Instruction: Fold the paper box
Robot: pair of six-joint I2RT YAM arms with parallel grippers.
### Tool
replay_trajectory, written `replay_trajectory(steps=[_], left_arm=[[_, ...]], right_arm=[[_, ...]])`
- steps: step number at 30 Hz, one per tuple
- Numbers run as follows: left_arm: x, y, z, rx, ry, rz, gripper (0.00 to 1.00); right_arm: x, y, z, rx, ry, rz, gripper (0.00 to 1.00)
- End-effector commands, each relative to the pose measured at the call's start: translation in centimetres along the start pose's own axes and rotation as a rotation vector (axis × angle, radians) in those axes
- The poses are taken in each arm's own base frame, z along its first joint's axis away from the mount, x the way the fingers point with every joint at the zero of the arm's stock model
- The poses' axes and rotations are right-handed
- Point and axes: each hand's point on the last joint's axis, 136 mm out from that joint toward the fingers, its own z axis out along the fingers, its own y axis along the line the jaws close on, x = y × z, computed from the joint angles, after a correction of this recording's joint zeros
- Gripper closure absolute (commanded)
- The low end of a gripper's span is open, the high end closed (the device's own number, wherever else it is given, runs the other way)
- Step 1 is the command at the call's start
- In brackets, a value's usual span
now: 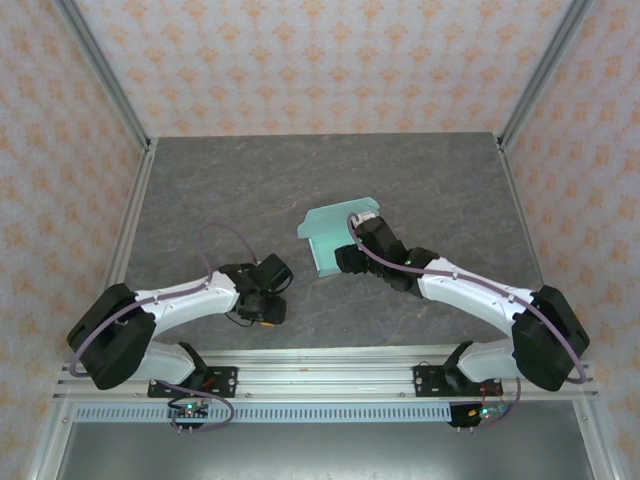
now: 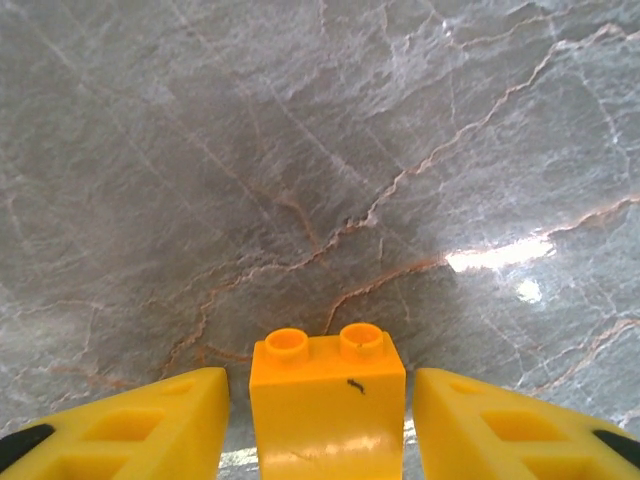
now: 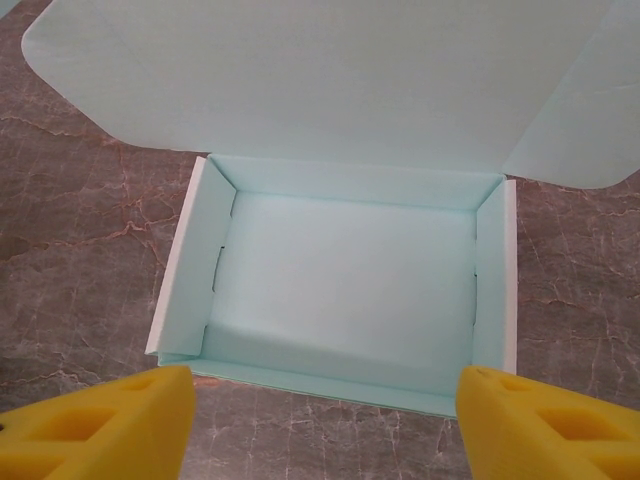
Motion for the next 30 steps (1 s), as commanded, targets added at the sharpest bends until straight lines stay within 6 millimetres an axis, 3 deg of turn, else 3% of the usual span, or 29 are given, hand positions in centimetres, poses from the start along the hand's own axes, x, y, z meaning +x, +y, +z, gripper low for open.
replay_trajectory(steps=[1, 6, 9, 16, 20, 26, 30], left_arm=[[-0.6, -0.6, -0.1, 0.005, -0.018, 0.006, 0.52], [-0.8, -0.4, -0.1, -0.013, -0.022, 0.016, 0.6], [-1.8, -1.0, -1.3, 0.008, -0.075, 0.027, 0.63], [-5.7, -6.3, -7.3, 0.107, -0.3, 0.219, 0.65], [-9.0, -9.5, -9.0, 0.07, -0.36, 0.368, 0.66], [-13.5, -13.3, -8.6, -0.031, -0.389, 0.542, 0.66], [-16.1, -14.4, -7.4, -0.125, -0.388, 0.614, 0.66]], right_arm=[[0.0, -0.5, -0.2, 0.023, -0.017, 0.018, 0.3], [-0.1, -0.9, -0.4, 0.046, -0.016, 0.025, 0.3], [-0.3, -1.3, -0.8, 0.069, 0.0, 0.035, 0.3], [-1.3, -4.0, -2.7, 0.126, 0.008, 0.099, 0.3], [-1.0, -6.8, -3.8, 0.211, 0.024, 0.128, 0.29], [0.2, -11.5, -5.0, 0.321, 0.068, 0.26, 0.28], [0.9, -13.6, -5.6, 0.371, 0.076, 0.323, 0.28]])
